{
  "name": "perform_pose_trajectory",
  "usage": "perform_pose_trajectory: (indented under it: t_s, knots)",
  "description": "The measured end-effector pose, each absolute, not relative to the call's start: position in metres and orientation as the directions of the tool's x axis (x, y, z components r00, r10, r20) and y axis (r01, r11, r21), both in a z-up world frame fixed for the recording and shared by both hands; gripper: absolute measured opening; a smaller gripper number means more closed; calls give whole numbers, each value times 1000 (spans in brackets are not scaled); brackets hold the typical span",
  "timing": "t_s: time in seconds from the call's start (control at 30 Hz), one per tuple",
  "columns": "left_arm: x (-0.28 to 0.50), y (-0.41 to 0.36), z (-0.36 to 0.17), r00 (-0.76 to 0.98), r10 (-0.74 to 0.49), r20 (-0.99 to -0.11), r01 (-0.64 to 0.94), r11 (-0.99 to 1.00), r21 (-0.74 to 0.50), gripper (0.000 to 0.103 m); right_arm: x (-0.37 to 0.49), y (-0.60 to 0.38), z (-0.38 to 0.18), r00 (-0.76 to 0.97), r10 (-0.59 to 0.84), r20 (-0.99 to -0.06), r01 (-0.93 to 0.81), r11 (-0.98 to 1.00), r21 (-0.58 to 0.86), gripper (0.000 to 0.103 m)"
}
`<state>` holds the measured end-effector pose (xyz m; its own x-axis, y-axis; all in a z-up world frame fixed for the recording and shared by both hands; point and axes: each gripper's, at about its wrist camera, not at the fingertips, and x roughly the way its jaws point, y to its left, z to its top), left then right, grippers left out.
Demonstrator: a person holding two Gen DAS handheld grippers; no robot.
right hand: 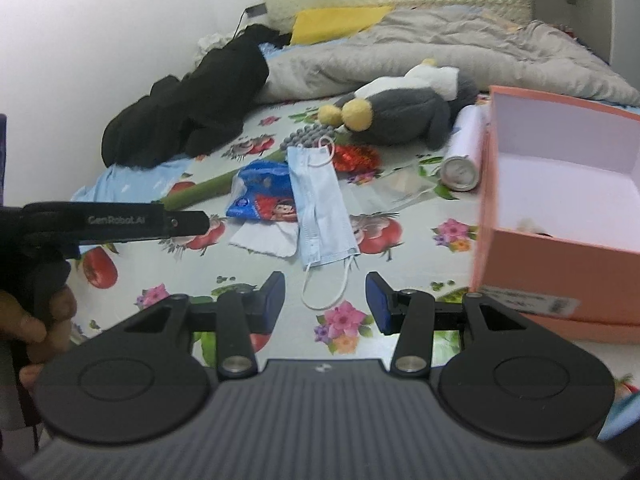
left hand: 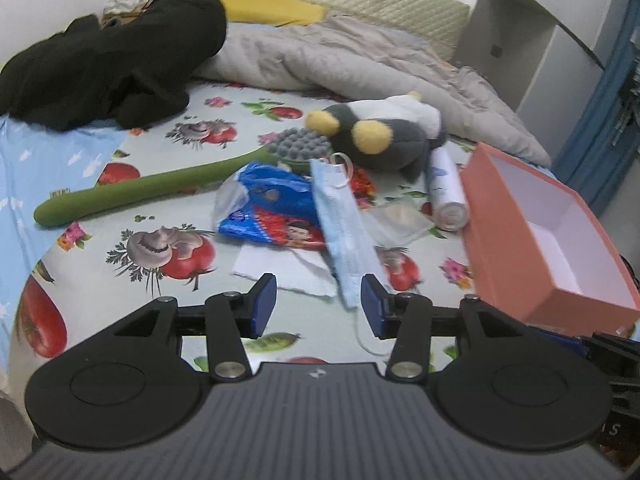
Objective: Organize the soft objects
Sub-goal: 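Move both empty grippers back toward the items on the bed, then grasp the blue snack bag with the left gripper while the right gripper grasps the face mask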
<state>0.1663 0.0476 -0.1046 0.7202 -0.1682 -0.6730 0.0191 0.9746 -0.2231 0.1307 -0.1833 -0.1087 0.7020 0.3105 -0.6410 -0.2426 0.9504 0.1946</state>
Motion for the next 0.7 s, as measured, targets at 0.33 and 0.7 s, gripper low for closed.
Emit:
perform_pose_trajectory:
  t_s: [0.33, 0.7]
  knots:
    - [231, 80, -153, 724, -100, -683, -112, 960, -258, 56, 197, -162, -156, 630, 346, -695, -304, 934, 189, 49]
    - [301, 109, -190, 728, -39, -684, -169, 957, -235, 63, 266, -140, -192, 615, 347, -708, -341, 927, 158, 71]
